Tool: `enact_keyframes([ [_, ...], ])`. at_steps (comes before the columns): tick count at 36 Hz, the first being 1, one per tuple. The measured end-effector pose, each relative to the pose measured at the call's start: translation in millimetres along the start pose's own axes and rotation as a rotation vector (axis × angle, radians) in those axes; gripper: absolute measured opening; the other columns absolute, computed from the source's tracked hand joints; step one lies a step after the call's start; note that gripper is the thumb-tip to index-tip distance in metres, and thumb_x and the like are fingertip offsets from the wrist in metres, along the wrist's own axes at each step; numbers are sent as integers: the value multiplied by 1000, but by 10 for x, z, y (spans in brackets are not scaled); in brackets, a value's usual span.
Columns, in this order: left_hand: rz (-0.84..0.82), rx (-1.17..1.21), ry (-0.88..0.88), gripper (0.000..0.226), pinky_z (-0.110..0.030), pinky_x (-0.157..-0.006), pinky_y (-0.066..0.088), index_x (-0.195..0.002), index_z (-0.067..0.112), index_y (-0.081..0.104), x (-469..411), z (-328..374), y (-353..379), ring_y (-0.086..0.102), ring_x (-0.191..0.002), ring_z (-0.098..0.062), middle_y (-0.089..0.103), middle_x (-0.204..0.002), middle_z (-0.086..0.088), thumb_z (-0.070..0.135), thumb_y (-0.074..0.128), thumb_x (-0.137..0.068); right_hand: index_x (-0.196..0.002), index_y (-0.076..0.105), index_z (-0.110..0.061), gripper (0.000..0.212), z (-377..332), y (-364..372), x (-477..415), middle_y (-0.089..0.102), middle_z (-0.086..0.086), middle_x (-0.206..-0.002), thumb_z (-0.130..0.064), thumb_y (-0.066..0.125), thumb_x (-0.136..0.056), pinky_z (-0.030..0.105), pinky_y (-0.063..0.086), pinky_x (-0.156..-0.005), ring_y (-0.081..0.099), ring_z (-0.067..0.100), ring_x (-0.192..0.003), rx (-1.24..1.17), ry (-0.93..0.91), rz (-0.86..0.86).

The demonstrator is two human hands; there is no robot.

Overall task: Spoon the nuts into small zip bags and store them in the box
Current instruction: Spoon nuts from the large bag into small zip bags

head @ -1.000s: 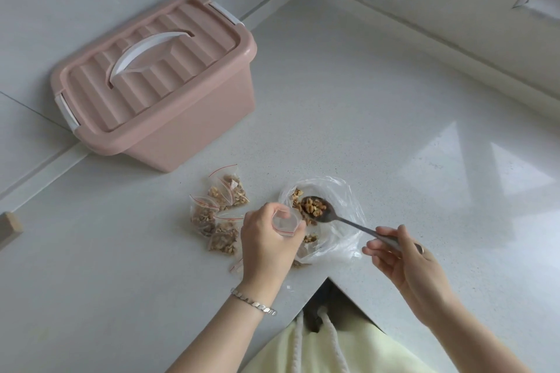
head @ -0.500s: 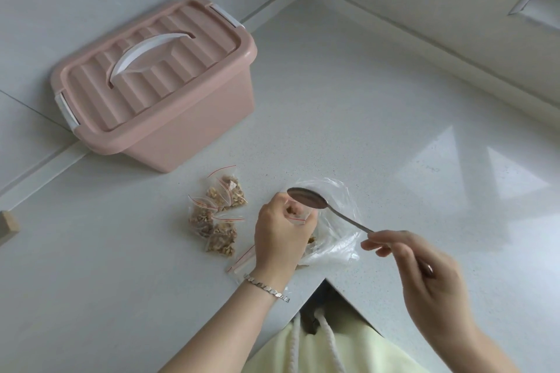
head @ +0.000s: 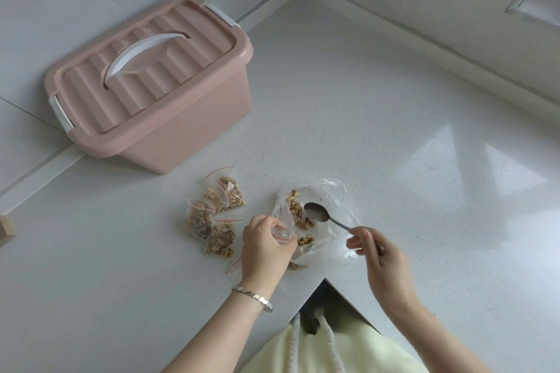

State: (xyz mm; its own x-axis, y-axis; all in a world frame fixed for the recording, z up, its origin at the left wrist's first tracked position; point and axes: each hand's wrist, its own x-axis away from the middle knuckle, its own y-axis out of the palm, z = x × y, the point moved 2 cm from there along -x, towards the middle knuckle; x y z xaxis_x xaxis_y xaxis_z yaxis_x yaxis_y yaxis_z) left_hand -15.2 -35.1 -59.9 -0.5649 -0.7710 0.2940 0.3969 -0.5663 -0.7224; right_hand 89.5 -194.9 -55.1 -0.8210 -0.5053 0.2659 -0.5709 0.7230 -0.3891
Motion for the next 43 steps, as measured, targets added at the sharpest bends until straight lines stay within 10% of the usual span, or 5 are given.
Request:
enact_keyframes([
  [6, -91, 83, -91, 22, -9, -82, 29, -89, 19, 59, -26, -73, 51, 35, -128, -17, 33, -137, -1, 24, 74, -75, -87, 60, -35, 24, 58, 144, -22, 69, -6, -82, -23, 41, -95, 14, 50, -73, 63, 1, -81, -54, 15, -38],
  [11, -183, 317, -215, 21, -11, -58, 37, -89, 17, 62, -84, -55, 71, 54, -88, -5, 58, -106, 3, 25, 75, -74, -89, 62, -32, 24, 71, 185, -45, 69, -5, -83, -20, 42, -95, 10, 48, -70, 64, -1, -80, -96, 35, -83],
  [20, -226, 485, -297, 16, -16, -69, 41, -84, 20, 64, -129, -67, 130, 56, -92, -6, 64, -97, 9, 19, 75, -73, -91, 66, -19, 27, 127, 225, -76, 70, 4, -80, -17, 39, -97, 19, 53, -68, 68, 10, -77, -260, 172, -88],
  [32, -283, 414, -149, 17, -24, -90, 42, -77, 28, 61, -103, -22, 184, 54, -109, -11, 63, -111, 4, 22, 76, -71, -98, 64, -3, 34, 176, 145, -65, 70, 16, -83, -24, 36, -98, 23, 55, -68, 69, 23, -80, -477, 402, -117],
  [43, -118, 231, 24, 17, 0, -85, 25, -83, 18, 60, -44, -14, 54, 37, -127, -6, 42, -130, 8, 17, 74, -74, -99, 61, -5, 38, 202, -106, 14, 70, 12, -77, -30, 34, -98, 21, 57, -66, 70, 21, -77, -681, 483, -68],
])
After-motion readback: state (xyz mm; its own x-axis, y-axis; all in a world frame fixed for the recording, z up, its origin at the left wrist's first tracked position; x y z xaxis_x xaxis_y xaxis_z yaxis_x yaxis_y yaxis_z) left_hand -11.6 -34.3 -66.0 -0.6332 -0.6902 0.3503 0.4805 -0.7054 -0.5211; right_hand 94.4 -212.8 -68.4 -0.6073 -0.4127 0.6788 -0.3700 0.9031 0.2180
